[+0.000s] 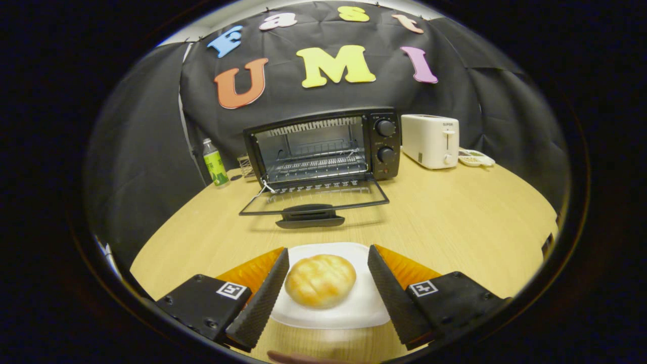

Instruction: Open the toaster oven, put the food inside, and close the toaster oven door.

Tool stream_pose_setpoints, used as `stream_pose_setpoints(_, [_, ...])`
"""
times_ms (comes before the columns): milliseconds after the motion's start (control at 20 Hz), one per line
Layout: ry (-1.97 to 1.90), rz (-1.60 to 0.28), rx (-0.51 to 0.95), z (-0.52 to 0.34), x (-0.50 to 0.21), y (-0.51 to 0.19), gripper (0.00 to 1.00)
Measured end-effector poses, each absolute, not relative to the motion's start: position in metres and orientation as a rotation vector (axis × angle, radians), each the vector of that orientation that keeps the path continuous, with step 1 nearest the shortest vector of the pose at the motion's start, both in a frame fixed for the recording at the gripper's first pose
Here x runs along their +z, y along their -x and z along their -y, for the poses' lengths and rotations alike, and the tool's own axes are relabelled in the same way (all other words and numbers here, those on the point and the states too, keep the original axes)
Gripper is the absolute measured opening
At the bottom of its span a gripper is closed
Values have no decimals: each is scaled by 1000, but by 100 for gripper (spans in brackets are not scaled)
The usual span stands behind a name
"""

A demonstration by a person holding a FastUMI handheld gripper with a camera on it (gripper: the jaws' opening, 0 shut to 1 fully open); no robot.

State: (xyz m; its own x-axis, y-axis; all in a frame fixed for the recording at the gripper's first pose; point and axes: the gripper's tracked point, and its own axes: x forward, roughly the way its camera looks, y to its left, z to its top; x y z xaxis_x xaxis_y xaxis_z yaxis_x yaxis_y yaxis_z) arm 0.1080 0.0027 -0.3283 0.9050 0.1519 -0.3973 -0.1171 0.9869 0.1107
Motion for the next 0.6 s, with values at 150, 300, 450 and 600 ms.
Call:
stream_pose_setpoints(150, [-75,-437,154,-9,-343,-102,100])
stream_pose_setpoints(300, [-75,-475,151,-14,-353,-102,100])
stream_pose_setpoints(450, [-96,-473,141,-14,-352,-103,100])
stream_pose_setpoints(600, [-151,-485,135,-12,-351,-102,88])
